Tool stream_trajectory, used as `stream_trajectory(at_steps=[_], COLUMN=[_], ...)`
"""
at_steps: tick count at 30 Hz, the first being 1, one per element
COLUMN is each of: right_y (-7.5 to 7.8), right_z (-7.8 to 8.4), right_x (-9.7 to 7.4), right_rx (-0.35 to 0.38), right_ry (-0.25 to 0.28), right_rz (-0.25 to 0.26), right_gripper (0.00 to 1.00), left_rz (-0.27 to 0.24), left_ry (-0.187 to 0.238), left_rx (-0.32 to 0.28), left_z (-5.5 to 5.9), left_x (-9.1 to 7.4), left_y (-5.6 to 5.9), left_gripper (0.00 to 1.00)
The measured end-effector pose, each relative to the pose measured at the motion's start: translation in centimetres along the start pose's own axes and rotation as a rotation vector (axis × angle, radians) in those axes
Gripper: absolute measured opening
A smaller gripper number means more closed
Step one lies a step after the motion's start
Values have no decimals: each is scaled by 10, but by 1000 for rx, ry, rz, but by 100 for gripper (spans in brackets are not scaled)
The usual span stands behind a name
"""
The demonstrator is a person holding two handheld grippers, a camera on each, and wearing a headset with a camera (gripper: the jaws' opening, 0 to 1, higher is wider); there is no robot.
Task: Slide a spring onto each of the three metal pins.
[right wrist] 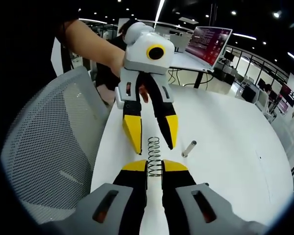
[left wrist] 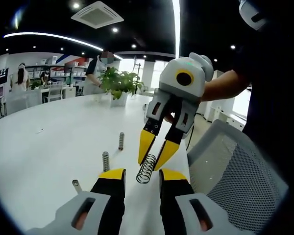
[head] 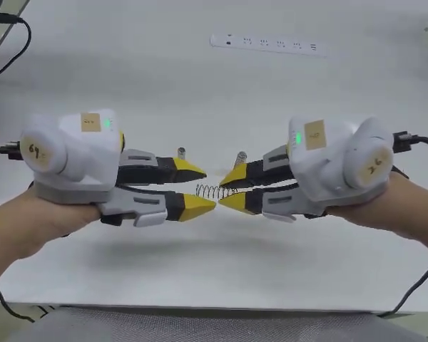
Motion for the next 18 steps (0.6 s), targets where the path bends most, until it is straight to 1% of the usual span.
stream_trajectory(at_steps=[8, 14, 18], right_y=[-2, -3, -2], right_z=[-2, -2, -2], right_x=[0, 0, -1], right_rx=[-7, -1, -8], right_ry=[9, 18, 14], right_rz=[-5, -10, -9], right_gripper=[8, 8, 8], left_rz=[11, 17, 20], left_ry=[2, 0, 0], left_rx=[3, 2, 2], left_z=[0, 1, 1], left_x=[0, 0, 0], left_y=[2, 3, 3], left_gripper=[14, 12, 9])
Point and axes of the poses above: the centre of the closed fingertips' face, and the gripper's own axes: x roughly forward along the fingers, y roughly to its right, z roughly out of its underside, the point moved 10 cm from there along -x, roughly backward along the fingers, and after that the axes turned 1 degree about x, right-handed, at the moved point
